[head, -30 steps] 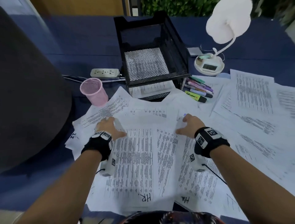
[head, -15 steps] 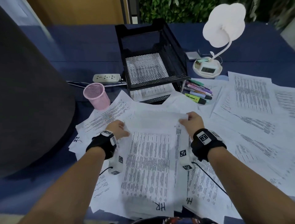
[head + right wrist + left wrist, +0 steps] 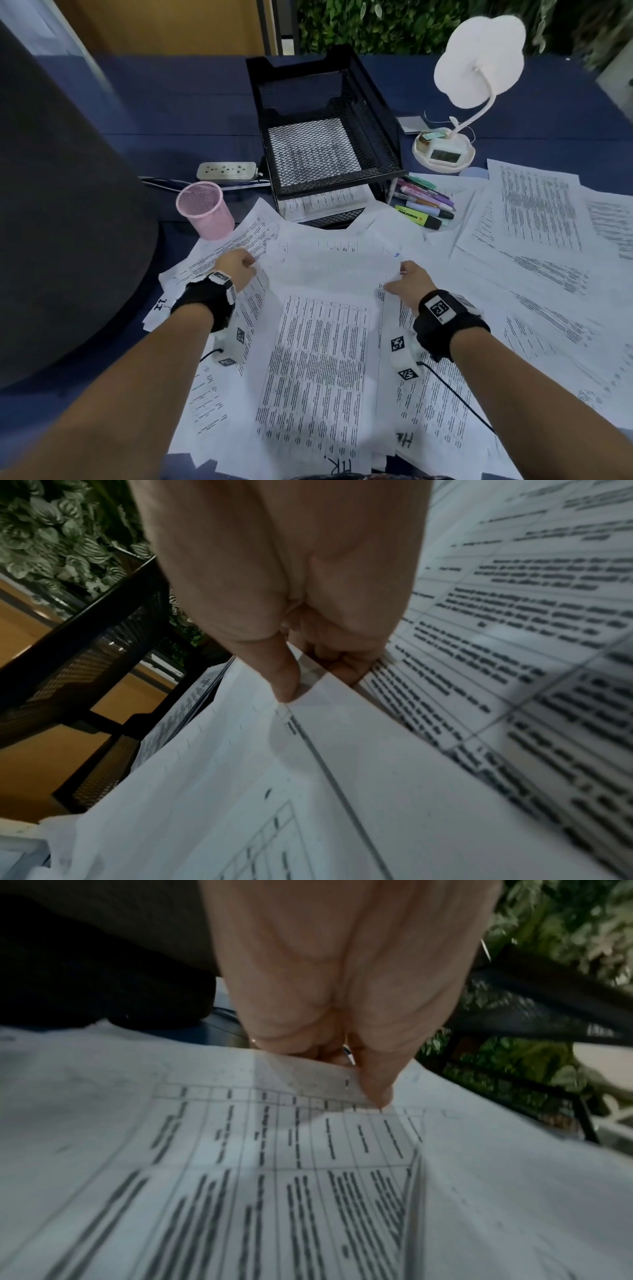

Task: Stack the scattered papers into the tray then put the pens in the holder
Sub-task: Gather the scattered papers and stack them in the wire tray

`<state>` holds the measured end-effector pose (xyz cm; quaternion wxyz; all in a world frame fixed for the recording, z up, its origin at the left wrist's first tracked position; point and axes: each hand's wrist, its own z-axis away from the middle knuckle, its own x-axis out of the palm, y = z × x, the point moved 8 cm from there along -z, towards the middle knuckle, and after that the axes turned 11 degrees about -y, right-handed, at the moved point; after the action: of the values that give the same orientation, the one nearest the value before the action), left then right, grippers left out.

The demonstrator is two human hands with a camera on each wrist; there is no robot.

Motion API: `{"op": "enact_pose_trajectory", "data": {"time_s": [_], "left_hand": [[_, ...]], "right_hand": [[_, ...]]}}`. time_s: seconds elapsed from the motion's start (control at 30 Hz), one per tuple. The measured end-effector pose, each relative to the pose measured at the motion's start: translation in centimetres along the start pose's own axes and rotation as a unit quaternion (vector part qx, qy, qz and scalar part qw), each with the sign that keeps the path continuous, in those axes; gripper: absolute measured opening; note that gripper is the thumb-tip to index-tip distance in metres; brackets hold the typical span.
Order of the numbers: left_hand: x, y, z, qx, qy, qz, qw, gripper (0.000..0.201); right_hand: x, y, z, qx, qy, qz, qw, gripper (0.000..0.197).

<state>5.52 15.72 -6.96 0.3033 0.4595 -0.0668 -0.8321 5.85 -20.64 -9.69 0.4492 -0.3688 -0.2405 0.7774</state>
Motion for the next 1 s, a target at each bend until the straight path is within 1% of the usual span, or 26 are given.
{"op": "enact_pose_trajectory", "data": {"time_s": [0.03,0.1,0.13,0.17,0.2,0.23,0.27,0.3,0.33,0.37,0.4,0.43,0.47,0.5,0.53,0.57,0.6,0.63,0.67,0.73,0.77,0.83,0.87,0.93,1.0], "left_hand": [[-0.3,0.7,0.1,0.022,0.02,0.021,0.999,0.024],[-1.5,2.2,0.7,0.068,0.067,0.09,0.991,0.015],[-2.0,3.1,0.9,0.091,0.084,0.127,0.984,0.011],[-2.3,4.0,0.9,0.116,0.09,0.158,0.976,0.009],[-2.3,5.1,0.9,0.142,0.085,0.181,0.97,0.007],[-2.1,6.4,1.0,0.164,0.069,0.194,0.965,0.005],[-1.7,7.7,1.1,0.186,0.048,0.201,0.961,0.003],[-1.3,8.8,1.2,0.203,0.026,0.199,0.958,0.005],[-0.8,9.8,1.3,0.219,0.012,0.195,0.956,0.007],[-0.4,10.3,1.2,0.224,0.01,0.184,0.957,0.006],[-0.3,10.5,1.1,0.225,0.024,0.166,0.96,0.006],[-0.5,10.2,0.9,0.211,0.057,0.133,0.967,0.012],[-0.8,9.4,0.6,0.179,0.097,0.09,0.975,0.022],[-1.3,8.2,0.6,0.125,0.131,0.048,0.982,0.031],[-1.5,6.6,0.3,0.059,0.148,0.023,0.987,0.039],[-1.5,4.8,0.4,-0.01,0.141,0.017,0.99,0.044],[-1.1,3.1,0.2,-0.066,0.12,0.024,0.99,0.048],[-0.5,1.8,0.0,-0.096,0.091,0.047,0.99,0.051],[0.0,1.0,-0.1,-0.108,0.069,0.078,0.989,0.052],[0.8,0.5,-0.4,-0.111,0.052,0.139,0.983,0.054],[1.0,0.9,-0.3,-0.098,0.048,0.158,0.981,0.053],[1.8,2.8,-0.3,-0.037,0.023,0.171,0.984,0.048],[2.0,4.0,0.0,0.003,0.011,0.173,0.985,0.047],[2.7,6.0,0.7,0.067,-0.022,0.166,0.984,0.048],[3.3,6.9,0.9,0.101,-0.045,0.18,0.977,0.051]], "right_hand": [[0.1,0.1,-0.1,0.008,-0.008,-0.008,1.0,0.032],[0.4,0.1,-0.3,0.015,-0.028,-0.059,0.998,0.025],[0.6,-0.1,-0.1,0.022,-0.042,-0.09,0.995,0.029],[0.8,-0.1,0.0,0.032,-0.05,-0.119,0.991,0.038],[0.8,-0.2,0.0,0.036,-0.056,-0.139,0.988,0.049],[0.7,-0.1,0.0,0.033,-0.059,-0.151,0.986,0.055],[0.8,-0.2,0.2,0.024,-0.068,-0.14,0.987,0.057],[0.8,-0.3,0.4,0.014,-0.069,-0.122,0.99,0.053],[0.7,-0.3,0.6,0.004,-0.062,-0.096,0.993,0.045],[0.5,0.0,0.4,-0.001,-0.05,-0.087,0.995,0.038],[0.2,0.1,0.4,-0.004,-0.032,-0.087,0.996,0.035],[0.0,0.3,0.2,-0.004,-0.018,-0.089,0.996,0.035],[-0.1,0.3,0.1,-0.002,-0.018,-0.089,0.996,0.038],[-0.1,0.4,-0.3,0.0,-0.024,-0.08,0.996,0.044],[0.0,0.4,-0.6,0.003,-0.032,-0.064,0.997,0.05],[0.0,0.5,-0.9,0.005,-0.035,-0.051,0.998,0.056],[0.1,0.5,-1.0,0.006,-0.037,-0.048,0.998,0.06],[0.1,0.6,-1.1,0.011,-0.039,-0.049,0.998,0.06],[0.0,0.3,-0.7,0.012,-0.038,-0.046,0.998,0.057],[-0.1,0.3,-0.4,0.018,-0.032,-0.052,0.998,0.048],[-0.1,0.4,-0.3,0.018,-0.032,-0.061,0.997,0.046],[0.0,0.2,-0.2,0.014,-0.035,-0.066,0.997,0.049],[0.2,0.3,-0.2,0.019,-0.038,-0.069,0.997,0.055],[0.6,0.3,-0.4,0.024,-0.048,-0.073,0.996,0.061],[0.6,0.2,-0.3,0.024,-0.048,-0.066,0.996,0.052]]}}
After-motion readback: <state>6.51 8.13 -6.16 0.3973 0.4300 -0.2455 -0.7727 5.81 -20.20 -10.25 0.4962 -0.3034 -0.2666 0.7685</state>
